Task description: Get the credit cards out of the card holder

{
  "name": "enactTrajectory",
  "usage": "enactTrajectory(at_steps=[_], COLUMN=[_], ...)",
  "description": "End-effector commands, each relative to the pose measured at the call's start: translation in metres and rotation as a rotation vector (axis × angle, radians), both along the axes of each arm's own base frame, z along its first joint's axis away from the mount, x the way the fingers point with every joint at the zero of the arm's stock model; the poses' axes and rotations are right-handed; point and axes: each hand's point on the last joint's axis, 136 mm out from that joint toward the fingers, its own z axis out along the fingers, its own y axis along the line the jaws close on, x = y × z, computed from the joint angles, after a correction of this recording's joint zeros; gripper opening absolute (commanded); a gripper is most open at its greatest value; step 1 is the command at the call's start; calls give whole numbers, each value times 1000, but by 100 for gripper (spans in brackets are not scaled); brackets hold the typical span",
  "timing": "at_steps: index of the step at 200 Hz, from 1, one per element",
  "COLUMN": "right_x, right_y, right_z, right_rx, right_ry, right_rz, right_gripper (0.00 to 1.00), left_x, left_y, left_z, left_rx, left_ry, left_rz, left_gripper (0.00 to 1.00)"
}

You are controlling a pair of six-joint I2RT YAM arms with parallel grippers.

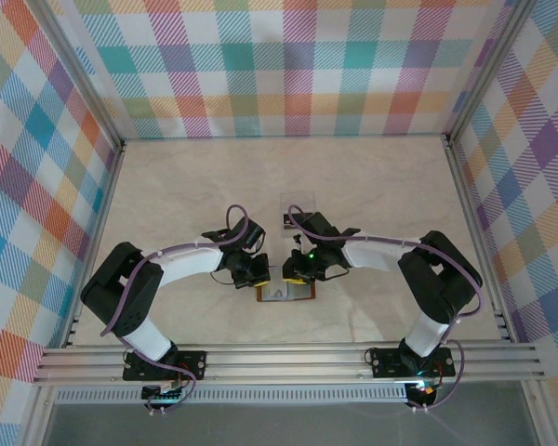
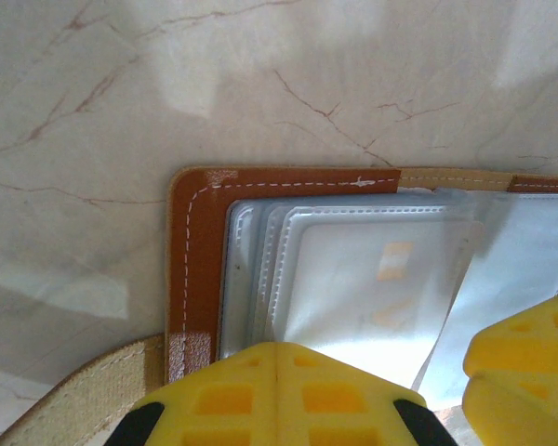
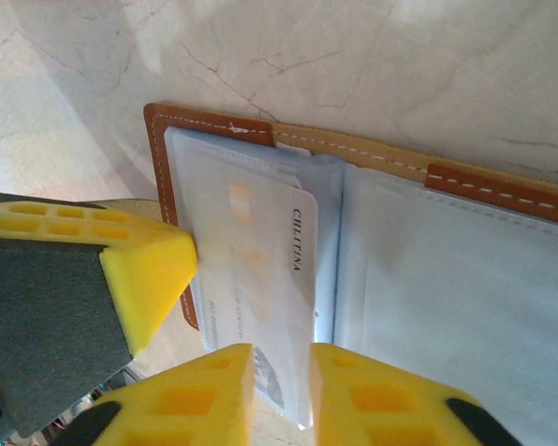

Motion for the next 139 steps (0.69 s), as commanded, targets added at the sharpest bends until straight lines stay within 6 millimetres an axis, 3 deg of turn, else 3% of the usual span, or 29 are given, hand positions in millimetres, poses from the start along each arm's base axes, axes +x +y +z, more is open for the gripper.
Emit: enactTrajectory(at_steps=[1,58,139], right_x=[2,4,3], right_y=[2,-8,3], right_z=[3,-14,-21], right_rx=[25,-26,55], right_ry=[1,8,34], right_rz=[-2,-8,6], right_gripper=[17,12,14], left_x=[-14,-13,-13], left_y=[15,15,14], left_z=[-19,-18,-19], left_rx=[92,91,89], left_ry=[39,40,40], left_rz=[-17,-19,-18], left_gripper=[6,6,6])
